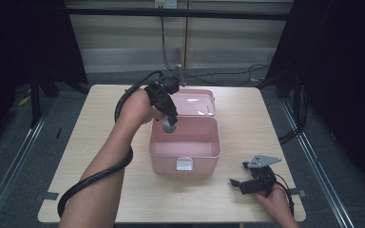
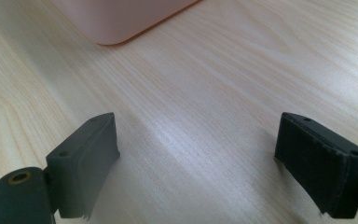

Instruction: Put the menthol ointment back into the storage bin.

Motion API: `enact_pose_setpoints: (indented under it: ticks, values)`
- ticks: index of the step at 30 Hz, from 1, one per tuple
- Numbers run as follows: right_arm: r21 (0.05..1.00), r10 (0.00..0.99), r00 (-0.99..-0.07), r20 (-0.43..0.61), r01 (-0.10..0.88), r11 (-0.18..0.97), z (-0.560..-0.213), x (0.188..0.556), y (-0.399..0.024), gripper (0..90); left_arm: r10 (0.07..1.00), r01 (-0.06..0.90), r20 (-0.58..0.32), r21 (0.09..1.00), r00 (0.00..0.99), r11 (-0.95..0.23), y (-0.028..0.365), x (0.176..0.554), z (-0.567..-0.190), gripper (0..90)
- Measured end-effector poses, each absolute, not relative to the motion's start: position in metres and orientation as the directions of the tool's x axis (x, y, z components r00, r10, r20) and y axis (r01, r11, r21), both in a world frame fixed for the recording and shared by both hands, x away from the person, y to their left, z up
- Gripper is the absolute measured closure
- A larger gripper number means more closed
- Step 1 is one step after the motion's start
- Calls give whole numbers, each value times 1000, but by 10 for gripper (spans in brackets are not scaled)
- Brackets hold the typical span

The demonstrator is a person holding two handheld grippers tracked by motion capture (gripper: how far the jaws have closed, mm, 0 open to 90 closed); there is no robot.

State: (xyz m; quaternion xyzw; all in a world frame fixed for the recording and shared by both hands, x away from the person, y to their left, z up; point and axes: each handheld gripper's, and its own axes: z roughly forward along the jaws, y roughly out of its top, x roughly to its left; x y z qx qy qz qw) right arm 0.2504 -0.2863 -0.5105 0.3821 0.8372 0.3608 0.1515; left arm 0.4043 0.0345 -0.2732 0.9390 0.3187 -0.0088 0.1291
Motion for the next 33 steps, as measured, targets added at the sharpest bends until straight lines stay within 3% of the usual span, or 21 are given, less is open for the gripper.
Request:
enact_pose_setpoints:
  ticks: [33]
  values:
    - [721, 750, -661, 23, 531, 446, -511, 250, -286, 126, 674, 666, -52, 224, 737, -711, 4, 426, -327, 506]
